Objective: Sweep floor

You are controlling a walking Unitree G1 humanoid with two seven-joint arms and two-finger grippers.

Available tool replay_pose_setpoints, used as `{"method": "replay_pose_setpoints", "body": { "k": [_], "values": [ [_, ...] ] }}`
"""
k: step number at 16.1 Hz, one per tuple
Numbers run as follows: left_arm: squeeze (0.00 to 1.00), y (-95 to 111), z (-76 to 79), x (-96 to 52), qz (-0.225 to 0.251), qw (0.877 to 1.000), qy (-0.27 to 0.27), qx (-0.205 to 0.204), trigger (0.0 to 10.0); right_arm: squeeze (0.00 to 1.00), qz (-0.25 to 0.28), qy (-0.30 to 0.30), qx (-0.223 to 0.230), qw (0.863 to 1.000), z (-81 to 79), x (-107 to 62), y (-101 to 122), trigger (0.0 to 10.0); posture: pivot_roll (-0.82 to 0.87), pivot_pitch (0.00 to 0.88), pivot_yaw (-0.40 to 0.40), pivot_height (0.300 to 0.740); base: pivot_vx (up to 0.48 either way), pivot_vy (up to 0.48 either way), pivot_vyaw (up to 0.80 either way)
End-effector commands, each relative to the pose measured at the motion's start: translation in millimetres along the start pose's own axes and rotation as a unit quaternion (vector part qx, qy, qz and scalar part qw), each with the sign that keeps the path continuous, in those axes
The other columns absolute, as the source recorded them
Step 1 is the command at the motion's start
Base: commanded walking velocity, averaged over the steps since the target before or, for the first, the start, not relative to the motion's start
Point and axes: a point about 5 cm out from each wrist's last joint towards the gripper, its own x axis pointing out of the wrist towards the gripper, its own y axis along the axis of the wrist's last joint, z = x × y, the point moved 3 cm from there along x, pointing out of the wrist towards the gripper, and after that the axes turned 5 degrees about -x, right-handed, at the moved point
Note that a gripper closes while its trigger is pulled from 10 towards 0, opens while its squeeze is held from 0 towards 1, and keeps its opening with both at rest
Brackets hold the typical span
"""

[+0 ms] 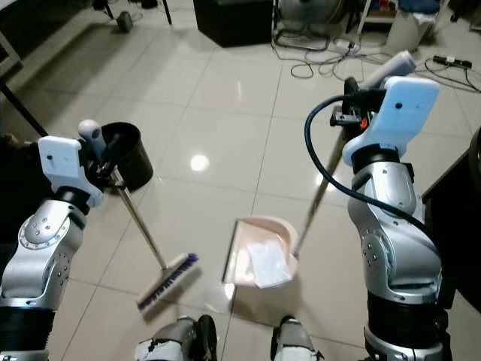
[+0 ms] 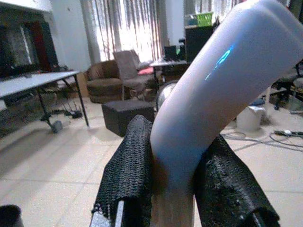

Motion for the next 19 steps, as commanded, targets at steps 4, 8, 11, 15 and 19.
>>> {"method": "replay_pose_setpoints", "body": {
  "k": [4, 8, 11, 15, 19],
  "values": [
    [0.0, 0.2, -2.1, -12.3, -0.013, 1.0, 0.013, 0.019, 10.0, 0.0, 0.022, -0.008, 0.023, 0.999, 5.2, 4.4, 21.6, 10.0, -0.06, 0.074, 0.092, 0.74, 0.317, 0.0, 0.0],
    [0.0, 0.2, -5.2, -17.4, -0.018, 0.999, 0.027, 0.018, 10.0, 0.0, 0.023, 0.01, 0.019, 1.0, 0.0, 10.4, 28.9, 10.0, -0.06, 0.063, 0.085, 0.74, 0.346, 0.0, 0.0],
    [0.0, 0.8, -4.7, -21.1, -0.021, 0.999, 0.034, 0.015, 10.0, 0.0, 0.03, 0.027, 0.023, 0.999, -5.4, 15.5, 36.7, 10.0, -0.05, 0.054, 0.071, 0.74, 0.352, 0.0, 0.0],
    [0.0, -0.2, -5.1, -21.8, -0.021, 0.999, 0.044, 0.01, 10.0, 0.0, 0.036, 0.034, 0.03, 0.998, -9.0, 20.5, 43.2, 10.0, -0.06, 0.042, 0.056, 0.74, 0.352, 0.0, 0.0],
    [0.0, -2.5, -8.2, -25.7, -0.023, 0.998, 0.062, 0.008, 10.0, 0.0, 0.036, 0.041, 0.054, 0.997, -12.4, 27.7, 44.3, 10.0, -0.05, 0.026, 0.03, 0.74, 0.352, 0.0, 0.0]
  ]
}}
